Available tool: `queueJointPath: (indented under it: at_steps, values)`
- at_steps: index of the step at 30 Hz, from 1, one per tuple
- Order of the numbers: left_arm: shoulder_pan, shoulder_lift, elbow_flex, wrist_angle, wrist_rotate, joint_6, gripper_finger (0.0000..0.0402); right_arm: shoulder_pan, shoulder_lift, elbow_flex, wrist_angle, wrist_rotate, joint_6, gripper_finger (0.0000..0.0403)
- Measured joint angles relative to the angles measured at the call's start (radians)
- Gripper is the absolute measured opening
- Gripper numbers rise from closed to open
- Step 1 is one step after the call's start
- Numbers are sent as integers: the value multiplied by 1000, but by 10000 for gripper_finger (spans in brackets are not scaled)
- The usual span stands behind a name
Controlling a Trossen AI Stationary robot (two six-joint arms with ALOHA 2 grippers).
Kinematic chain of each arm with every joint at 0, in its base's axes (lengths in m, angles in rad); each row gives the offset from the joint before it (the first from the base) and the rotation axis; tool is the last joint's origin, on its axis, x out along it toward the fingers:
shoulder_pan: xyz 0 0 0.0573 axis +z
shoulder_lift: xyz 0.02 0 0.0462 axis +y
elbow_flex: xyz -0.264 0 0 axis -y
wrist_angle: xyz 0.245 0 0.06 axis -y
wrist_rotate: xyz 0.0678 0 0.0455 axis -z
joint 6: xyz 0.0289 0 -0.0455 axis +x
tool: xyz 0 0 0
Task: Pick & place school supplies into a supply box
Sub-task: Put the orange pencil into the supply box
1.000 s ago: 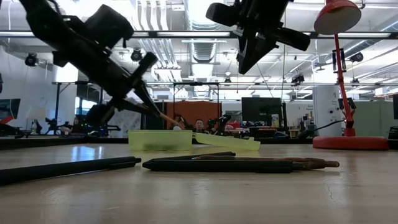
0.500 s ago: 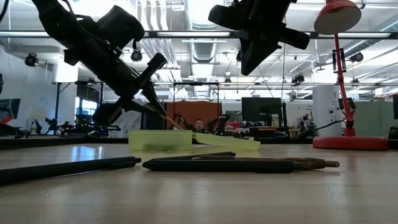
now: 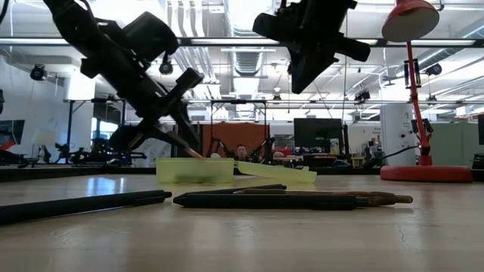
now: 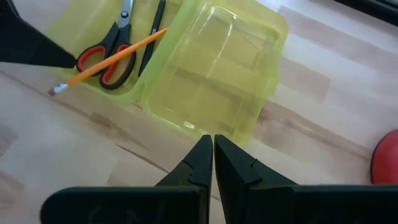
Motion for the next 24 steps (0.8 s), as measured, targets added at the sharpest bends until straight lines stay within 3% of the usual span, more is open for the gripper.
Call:
queueJointPath:
  at_steps: [6, 10, 15, 24]
  values:
    - [57, 0, 41, -38, -2, 129, 171, -7, 0, 0, 0, 0, -42, 9]
    - [77, -17, 64, -113, 34, 225, 213, -10, 0, 0, 0, -13, -116, 9]
    - [45, -40, 111, -136, 176, 339, 209, -37, 0, -7, 11, -56, -210, 9]
    - [10, 123, 263, -267, 122, 520, 167, -110, 0, -34, 34, -86, -257, 9]
